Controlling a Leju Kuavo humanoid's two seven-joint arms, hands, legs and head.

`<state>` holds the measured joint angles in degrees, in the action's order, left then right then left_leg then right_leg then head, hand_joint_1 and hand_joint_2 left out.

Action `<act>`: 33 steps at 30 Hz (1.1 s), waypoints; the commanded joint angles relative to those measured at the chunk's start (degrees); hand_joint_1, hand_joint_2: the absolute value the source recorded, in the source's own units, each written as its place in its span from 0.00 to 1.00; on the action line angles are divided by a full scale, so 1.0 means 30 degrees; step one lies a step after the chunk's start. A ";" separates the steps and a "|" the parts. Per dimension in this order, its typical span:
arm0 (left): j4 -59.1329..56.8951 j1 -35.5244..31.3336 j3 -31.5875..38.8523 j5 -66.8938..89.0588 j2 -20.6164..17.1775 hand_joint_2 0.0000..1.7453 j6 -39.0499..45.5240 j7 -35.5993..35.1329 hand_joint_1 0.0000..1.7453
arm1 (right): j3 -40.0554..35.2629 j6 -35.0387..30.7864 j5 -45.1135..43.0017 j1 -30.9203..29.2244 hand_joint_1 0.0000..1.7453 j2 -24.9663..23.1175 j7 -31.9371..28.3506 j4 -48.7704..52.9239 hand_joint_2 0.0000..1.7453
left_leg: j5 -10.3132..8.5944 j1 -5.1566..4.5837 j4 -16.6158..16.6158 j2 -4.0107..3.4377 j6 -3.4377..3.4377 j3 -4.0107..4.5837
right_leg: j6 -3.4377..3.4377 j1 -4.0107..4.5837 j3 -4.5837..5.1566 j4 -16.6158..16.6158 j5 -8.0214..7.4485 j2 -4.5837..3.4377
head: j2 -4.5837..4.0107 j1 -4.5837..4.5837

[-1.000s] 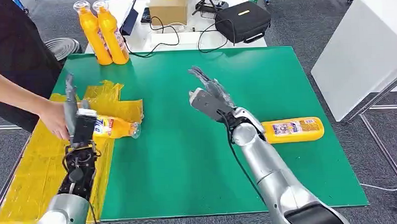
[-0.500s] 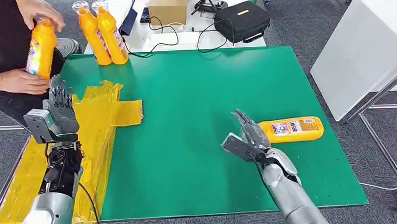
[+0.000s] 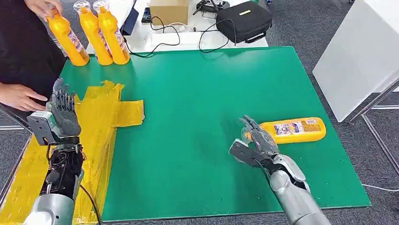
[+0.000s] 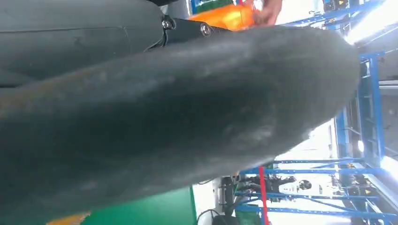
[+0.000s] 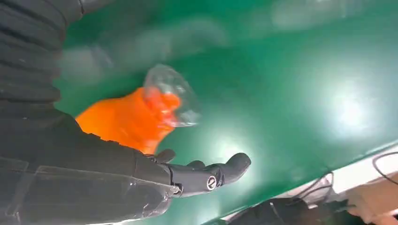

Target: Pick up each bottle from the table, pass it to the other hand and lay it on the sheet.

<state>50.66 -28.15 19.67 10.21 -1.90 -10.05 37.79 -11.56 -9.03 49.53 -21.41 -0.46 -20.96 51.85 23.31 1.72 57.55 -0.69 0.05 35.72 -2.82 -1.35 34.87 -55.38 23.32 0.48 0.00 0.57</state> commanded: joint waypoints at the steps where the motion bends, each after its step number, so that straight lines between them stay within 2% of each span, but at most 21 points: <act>1: -0.1538 -0.0614 0.0597 0.0267 -0.0059 0.00 0.0151 -0.0024 0.00 | 0.1436 0.0218 0.0892 -0.0053 0.00 0.2060 0.0319 0.0404 1.00 | 0.0044 -0.0025 0.0014 0.0082 0.0053 -0.0103 | 0.0057 -0.0015 -0.0121 -0.0022 0.0067 0.0052 | 0.0000 -0.0007; 5: -0.1811 -0.0291 0.0831 0.0247 -0.0223 0.00 0.0018 0.0380 0.00 | 0.1704 -0.0226 0.1196 0.0112 0.00 0.2759 0.0266 0.1130 1.00 | 0.0004 -0.0026 -0.0014 0.0027 0.0022 -0.0029 | 0.0025 -0.0018 -0.0035 0.0003 0.0012 0.0015 | 0.0000 -0.0007; 6: -0.1683 -0.0129 0.0915 0.0251 -0.0192 0.00 0.0005 0.0433 0.00 | 0.1729 -0.0152 0.1316 0.0041 0.00 0.2917 0.0410 0.1335 1.00 | 0.0046 -0.0038 0.0000 0.0052 0.0050 -0.0123 | 0.0072 -0.0023 -0.0127 -0.0020 0.0061 0.0020 | 0.0000 -0.0007; 8: -0.1588 -0.0024 0.1065 0.0216 -0.0135 0.00 -0.0048 0.0436 0.00 | 0.1753 0.0048 0.1639 -0.0126 0.00 0.3297 0.0740 0.1445 1.00 | 0.0013 -0.0031 -0.0012 0.0009 0.0025 -0.0038 | 0.0030 -0.0022 -0.0035 -0.0002 0.0016 -0.0005 | 0.0000 -0.0007; 9: -0.1558 0.0019 0.1085 0.0224 -0.0124 0.00 -0.0059 0.0440 0.00 | 0.1762 0.0156 0.1807 -0.0105 0.00 0.3588 0.0868 0.1476 1.00 | 0.0061 -0.0042 0.0003 0.0017 0.0049 -0.0130 | 0.0074 -0.0027 -0.0119 -0.0028 0.0066 -0.0016 | 0.0000 0.0000; 11: -0.1487 0.0079 0.1123 0.0228 -0.0080 0.00 -0.0099 0.0449 0.00 | 0.1702 0.0380 0.2369 -0.0094 0.00 0.4246 0.1190 0.1629 1.00 | 0.0015 -0.0029 -0.0008 0.0028 0.0026 -0.0037 | 0.0027 -0.0020 -0.0041 -0.0004 0.0023 0.0015 | 0.0000 0.0000; 17: -0.2626 -0.0562 0.1021 0.0362 -0.0137 0.00 -0.0200 0.0465 0.00 | 0.1096 0.1137 0.3375 -0.1707 0.00 0.4879 0.1693 0.0824 1.00 | 0.0038 -0.0043 0.0024 -0.0008 0.0045 -0.0060 | 0.0047 -0.0031 -0.0054 -0.0038 0.0031 -0.0033 | 0.0000 -0.0001; 27: -0.2823 -0.0566 0.1059 0.0104 -0.0241 0.00 -0.0323 0.0672 0.00 | 0.1433 0.1148 0.3038 -0.0788 0.00 0.5976 0.1781 0.1695 1.00 | 0.0036 -0.0037 0.0006 0.0044 0.0041 -0.0068 | 0.0045 -0.0021 -0.0079 -0.0012 0.0043 0.0027 | 0.0000 0.0000; 33: -0.3027 -0.0716 0.1139 -0.0106 -0.0232 0.00 -0.0479 0.0594 0.00 | 0.1714 0.1355 0.3371 0.0867 0.00 0.6745 0.2029 0.2842 1.00 | 0.0031 -0.0026 0.0004 0.0091 0.0038 -0.0077 | 0.0053 -0.0010 -0.0101 -0.0007 0.0053 0.0072 | 0.0000 0.0000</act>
<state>46.36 -27.55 21.70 10.40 -2.51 -10.88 39.26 -7.23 -6.01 58.93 -21.75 17.50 -15.43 58.27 23.31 1.66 57.56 -0.66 0.08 35.76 -2.84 -1.39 34.89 -55.37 23.32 0.56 0.00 0.57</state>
